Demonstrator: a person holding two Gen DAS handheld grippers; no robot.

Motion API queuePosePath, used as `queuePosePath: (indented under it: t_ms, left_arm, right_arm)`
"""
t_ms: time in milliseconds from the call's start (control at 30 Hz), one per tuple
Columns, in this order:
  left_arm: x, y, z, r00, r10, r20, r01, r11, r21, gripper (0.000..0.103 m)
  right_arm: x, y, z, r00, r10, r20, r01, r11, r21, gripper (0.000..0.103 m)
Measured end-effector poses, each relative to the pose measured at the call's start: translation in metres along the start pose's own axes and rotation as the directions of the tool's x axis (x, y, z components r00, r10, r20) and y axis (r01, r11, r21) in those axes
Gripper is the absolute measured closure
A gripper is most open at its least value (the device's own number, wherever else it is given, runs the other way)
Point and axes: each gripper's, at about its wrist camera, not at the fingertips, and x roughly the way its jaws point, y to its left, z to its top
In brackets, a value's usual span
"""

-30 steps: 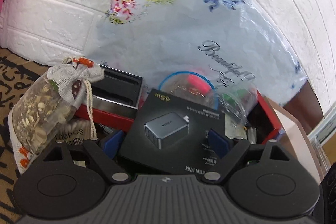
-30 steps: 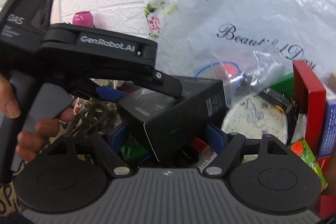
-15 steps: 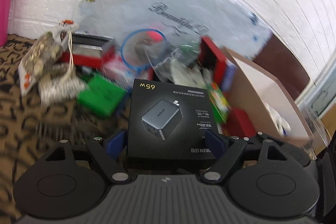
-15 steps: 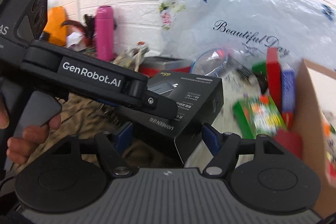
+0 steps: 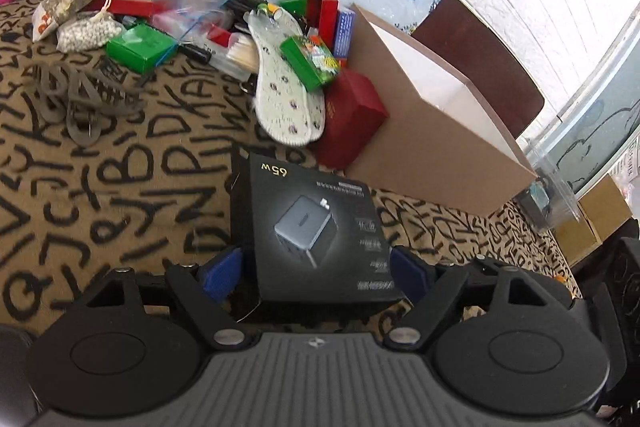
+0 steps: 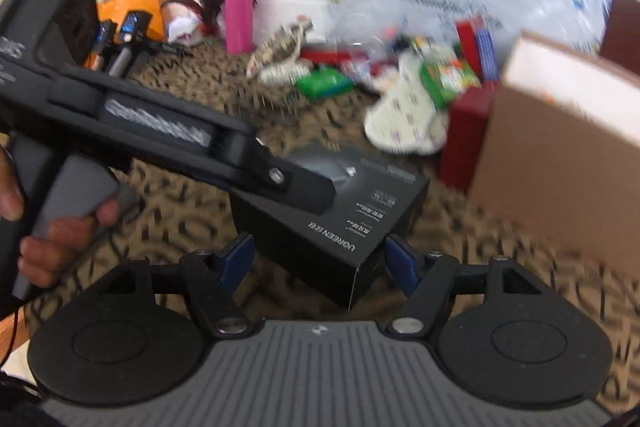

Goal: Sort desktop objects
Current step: 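Grasp the black charger box with the left gripper and lift, then carry the charger box with the left gripper over the cardboard box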

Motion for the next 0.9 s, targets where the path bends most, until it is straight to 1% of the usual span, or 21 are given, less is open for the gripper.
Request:
queuePosePath:
  t_ms: [100,200,267,300,333,400,433,567,633,733,833,900]
  left_arm:
    - [0.001,-0.001,-0.002,0.999,0.039,-0.004,-0.039,0.999,-0.005,0.019]
    - [0.005,0.000,0.002,0.999,0.043,-0.021,-0.043,0.999,-0.022,0.018]
    - [0.007,0.001,0.003,0.998,0.051,-0.024,-0.051,0.998,-0.022,0.018]
    - [0.009,0.001,0.003,0.998,0.050,-0.032,-0.050,0.999,-0.018,0.020]
    - [0.010,0.000,0.002,0.998,0.040,-0.040,-0.041,0.999,-0.013,0.024]
    - [0.011,0.000,0.002,0.998,0.045,-0.045,-0.045,0.999,-0.005,0.028]
    - [0.013,-0.001,0.002,0.998,0.052,-0.046,-0.052,0.999,-0.003,0.028]
    - [0.016,-0.001,0.003,0.997,0.058,-0.045,-0.059,0.998,-0.016,0.028]
    - [0.016,-0.004,0.002,0.997,0.069,-0.040,-0.069,0.998,-0.004,0.028]
    - [0.009,-0.013,0.000,0.996,0.083,-0.014,-0.083,0.996,0.021,0.028]
    - [-0.003,-0.026,0.001,0.997,0.073,0.024,-0.074,0.996,0.043,0.028]
    - [-0.013,-0.038,0.004,0.996,0.064,0.057,-0.067,0.996,0.064,0.028]
  right_arm:
    - [-0.005,-0.001,-0.011,1.000,-0.015,-0.007,0.015,1.000,-0.009,0.031]
    - [-0.004,0.000,-0.017,0.999,-0.030,-0.016,0.029,0.999,-0.036,0.031]
    - [0.000,-0.001,-0.017,1.000,-0.025,-0.017,0.024,0.999,-0.042,0.031]
    - [0.001,-0.001,-0.016,1.000,-0.026,-0.014,0.025,0.999,-0.043,0.031]
    - [0.002,-0.001,-0.015,1.000,-0.022,-0.009,0.022,0.999,-0.045,0.031]
    - [0.004,-0.001,-0.014,1.000,-0.020,-0.003,0.020,0.999,-0.040,0.031]
    - [0.005,-0.001,-0.013,1.000,-0.020,0.000,0.020,0.999,-0.038,0.030]
    - [0.013,-0.006,-0.011,1.000,-0.017,-0.005,0.017,1.000,-0.012,0.030]
    - [0.016,-0.009,-0.011,1.000,-0.013,-0.002,0.013,1.000,0.010,0.030]
    - [0.013,-0.011,-0.010,1.000,-0.008,0.000,0.008,1.000,0.029,0.034]
    - [0.000,-0.013,-0.011,1.000,0.004,0.027,-0.005,0.999,0.041,0.036]
    - [-0.012,-0.012,-0.009,0.999,-0.006,0.054,0.004,1.000,0.029,0.036]
